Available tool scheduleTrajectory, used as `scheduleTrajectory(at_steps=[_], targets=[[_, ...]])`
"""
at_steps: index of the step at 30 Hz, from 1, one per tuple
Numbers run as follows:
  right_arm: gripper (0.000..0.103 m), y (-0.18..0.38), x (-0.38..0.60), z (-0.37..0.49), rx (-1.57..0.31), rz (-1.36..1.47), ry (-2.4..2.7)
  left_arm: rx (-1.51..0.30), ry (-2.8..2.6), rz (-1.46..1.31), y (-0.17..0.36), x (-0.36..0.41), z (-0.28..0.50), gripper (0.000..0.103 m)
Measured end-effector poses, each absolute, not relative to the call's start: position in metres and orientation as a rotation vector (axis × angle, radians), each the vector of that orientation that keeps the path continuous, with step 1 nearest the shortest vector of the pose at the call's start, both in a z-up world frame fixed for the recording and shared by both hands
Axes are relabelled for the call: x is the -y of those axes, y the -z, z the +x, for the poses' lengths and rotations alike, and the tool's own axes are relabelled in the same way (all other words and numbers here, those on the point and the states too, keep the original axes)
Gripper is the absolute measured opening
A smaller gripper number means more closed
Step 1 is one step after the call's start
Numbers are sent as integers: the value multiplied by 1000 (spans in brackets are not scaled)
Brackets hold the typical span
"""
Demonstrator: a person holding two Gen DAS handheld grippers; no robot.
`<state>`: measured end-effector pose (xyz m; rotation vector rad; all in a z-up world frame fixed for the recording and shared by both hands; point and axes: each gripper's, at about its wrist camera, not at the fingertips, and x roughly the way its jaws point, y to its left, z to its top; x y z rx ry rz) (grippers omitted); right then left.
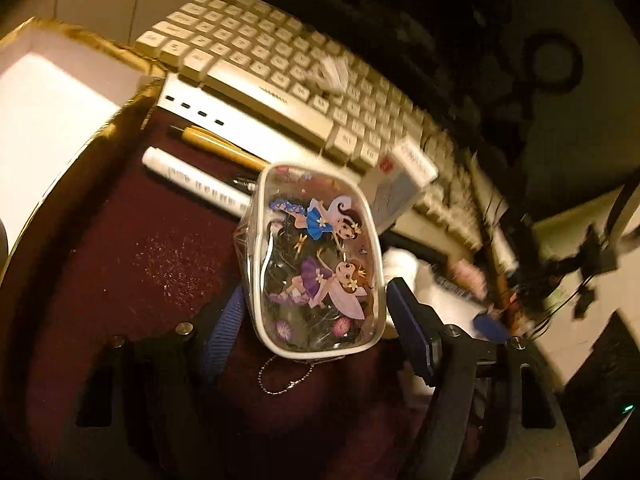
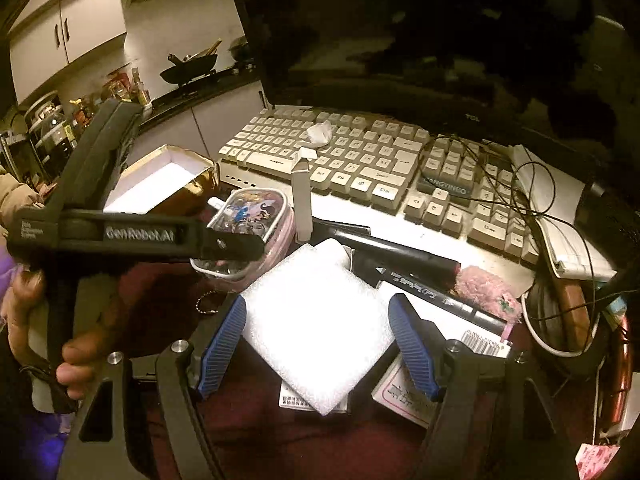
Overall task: Organize objects
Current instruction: 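Grasp the white foam pad with the right tool while the left tool holds the pouch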
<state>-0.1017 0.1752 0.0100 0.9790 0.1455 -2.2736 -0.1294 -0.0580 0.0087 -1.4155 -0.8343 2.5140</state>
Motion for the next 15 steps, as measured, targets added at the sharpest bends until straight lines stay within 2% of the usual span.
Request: scheduleTrajectory(at_steps=[1,2,12,15], targets=[[74,-9,-176,-102,-138,977,2270,835,-2528,-1420,-10,59,-130,42],[74,-8,-177,-102,-135,975,2265,828,-2522,-1405,-12,60,-131,36],[74,-9,-176,-100,-164,965,2281,729,-2549,-1333,-32,56,-117,21],[74,-10,-177,-98,-172,959,2281,734,-2555,-1313,-37,63,-103,20]])
